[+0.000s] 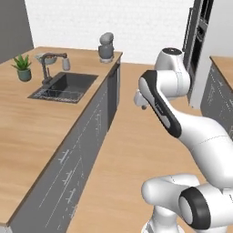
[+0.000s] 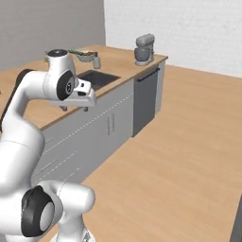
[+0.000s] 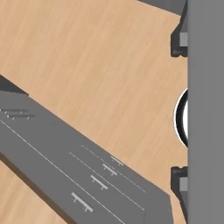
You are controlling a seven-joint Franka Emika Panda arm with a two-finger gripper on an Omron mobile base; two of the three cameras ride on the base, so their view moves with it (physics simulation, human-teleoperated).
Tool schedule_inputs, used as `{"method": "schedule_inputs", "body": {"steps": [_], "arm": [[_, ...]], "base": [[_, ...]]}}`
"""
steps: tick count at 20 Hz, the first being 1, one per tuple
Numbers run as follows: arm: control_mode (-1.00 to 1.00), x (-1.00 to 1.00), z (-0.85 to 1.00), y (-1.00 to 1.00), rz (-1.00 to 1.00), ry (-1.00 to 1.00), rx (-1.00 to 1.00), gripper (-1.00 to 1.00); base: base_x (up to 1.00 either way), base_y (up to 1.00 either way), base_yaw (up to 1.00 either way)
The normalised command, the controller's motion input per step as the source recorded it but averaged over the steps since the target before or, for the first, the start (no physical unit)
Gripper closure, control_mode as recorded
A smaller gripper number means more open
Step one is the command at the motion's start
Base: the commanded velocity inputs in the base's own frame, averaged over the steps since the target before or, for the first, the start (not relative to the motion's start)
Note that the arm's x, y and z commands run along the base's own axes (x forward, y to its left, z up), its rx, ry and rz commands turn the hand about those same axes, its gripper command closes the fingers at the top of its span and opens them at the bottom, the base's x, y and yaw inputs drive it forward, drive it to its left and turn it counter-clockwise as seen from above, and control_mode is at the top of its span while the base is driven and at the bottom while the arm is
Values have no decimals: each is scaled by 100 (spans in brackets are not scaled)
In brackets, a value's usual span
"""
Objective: Navigate to the stand mixer.
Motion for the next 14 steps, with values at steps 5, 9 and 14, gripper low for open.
{"method": "schedule_inputs", "body": {"steps": [5, 9, 14], "arm": [[100, 0, 0, 0, 0, 0, 0, -100], [100, 0, 0, 0, 0, 0, 0, -100], [100, 0, 0, 0, 0, 0, 0, -100]], "base": [[100, -48, 1], [100, -47, 0], [100, -59, 2]]}}
